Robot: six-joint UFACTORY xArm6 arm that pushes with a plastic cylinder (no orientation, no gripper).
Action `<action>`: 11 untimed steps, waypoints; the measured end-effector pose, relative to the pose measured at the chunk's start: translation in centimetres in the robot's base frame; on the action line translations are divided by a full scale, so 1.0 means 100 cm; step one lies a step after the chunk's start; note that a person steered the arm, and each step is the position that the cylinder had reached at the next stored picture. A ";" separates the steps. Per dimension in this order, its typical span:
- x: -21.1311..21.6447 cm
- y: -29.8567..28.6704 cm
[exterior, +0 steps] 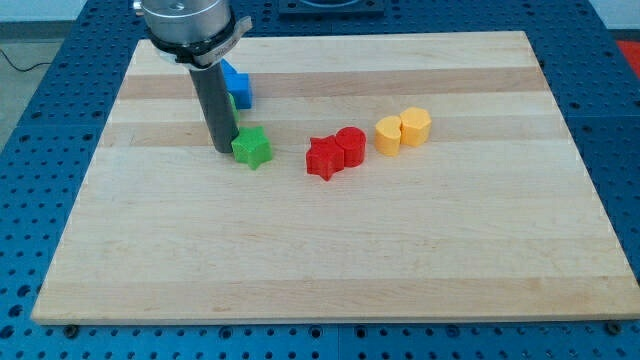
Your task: Push the green star towards the red star
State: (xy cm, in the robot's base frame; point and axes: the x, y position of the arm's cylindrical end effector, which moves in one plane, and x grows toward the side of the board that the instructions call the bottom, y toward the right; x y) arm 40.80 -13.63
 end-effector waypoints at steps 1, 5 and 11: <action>0.018 -0.029; 0.013 -0.001; -0.004 0.041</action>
